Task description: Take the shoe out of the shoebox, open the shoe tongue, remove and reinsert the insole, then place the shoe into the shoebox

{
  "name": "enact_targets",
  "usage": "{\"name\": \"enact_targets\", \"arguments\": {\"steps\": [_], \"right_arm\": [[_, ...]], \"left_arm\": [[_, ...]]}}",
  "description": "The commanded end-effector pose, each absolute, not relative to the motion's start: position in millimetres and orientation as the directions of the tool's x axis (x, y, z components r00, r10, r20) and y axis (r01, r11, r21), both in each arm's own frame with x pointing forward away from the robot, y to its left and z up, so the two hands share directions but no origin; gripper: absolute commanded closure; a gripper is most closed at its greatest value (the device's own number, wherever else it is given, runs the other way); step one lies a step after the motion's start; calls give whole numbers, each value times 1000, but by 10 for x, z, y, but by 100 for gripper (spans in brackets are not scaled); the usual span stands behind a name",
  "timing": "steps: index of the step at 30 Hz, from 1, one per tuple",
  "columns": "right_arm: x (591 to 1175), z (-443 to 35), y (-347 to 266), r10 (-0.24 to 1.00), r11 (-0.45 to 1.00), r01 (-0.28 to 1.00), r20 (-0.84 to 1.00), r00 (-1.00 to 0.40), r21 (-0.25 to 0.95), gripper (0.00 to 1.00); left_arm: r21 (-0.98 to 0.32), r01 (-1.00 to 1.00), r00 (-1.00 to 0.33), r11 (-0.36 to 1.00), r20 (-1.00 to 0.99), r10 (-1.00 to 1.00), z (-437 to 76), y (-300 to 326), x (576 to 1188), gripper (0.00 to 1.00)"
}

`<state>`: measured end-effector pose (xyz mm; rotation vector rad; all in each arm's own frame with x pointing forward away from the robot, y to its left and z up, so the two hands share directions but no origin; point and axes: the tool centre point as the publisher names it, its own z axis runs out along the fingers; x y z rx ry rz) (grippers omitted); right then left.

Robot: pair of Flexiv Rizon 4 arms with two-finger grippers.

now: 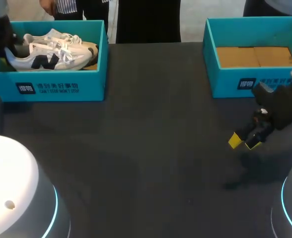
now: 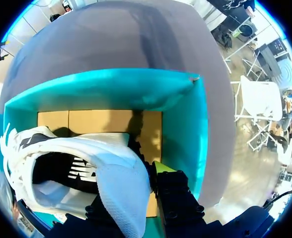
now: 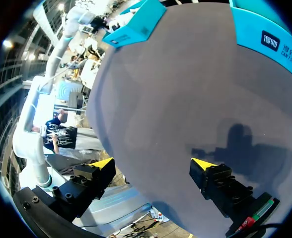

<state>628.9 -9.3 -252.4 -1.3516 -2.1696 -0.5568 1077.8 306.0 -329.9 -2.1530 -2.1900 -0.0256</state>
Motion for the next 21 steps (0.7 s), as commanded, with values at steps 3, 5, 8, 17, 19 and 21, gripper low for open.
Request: {"name": "enact_targets", "arguments": {"steps": [3,5,8,17,19,21], "right_arm": [[6282,-2528,-88,694,417,906,619,-366,69,0],[6282,-2528,-88,694,417,906,619,-366,69,0],[6282,-2528,-88,694,417,906,619,-366,69,0],[6282,-2528,-88,694,417,906,619,-366,69,0],[6282,-2528,-88,694,417,906,619,-366,69,0],[6282,-2528,-88,694,417,906,619,-366,69,0]], "left_arm": [[-13,1000,-26,26,68,997,-3038,3041,10685,100],[-4,1000,-28,28,72,997,-2967,3044,10680,100],[12,999,-31,31,76,997,-2860,3062,10673,100],[15,998,-65,64,99,993,-2554,3076,10613,100],[22,997,-70,69,102,992,-2486,3072,10591,100],[22,997,-82,80,98,992,-2408,3075,10569,100]]}}
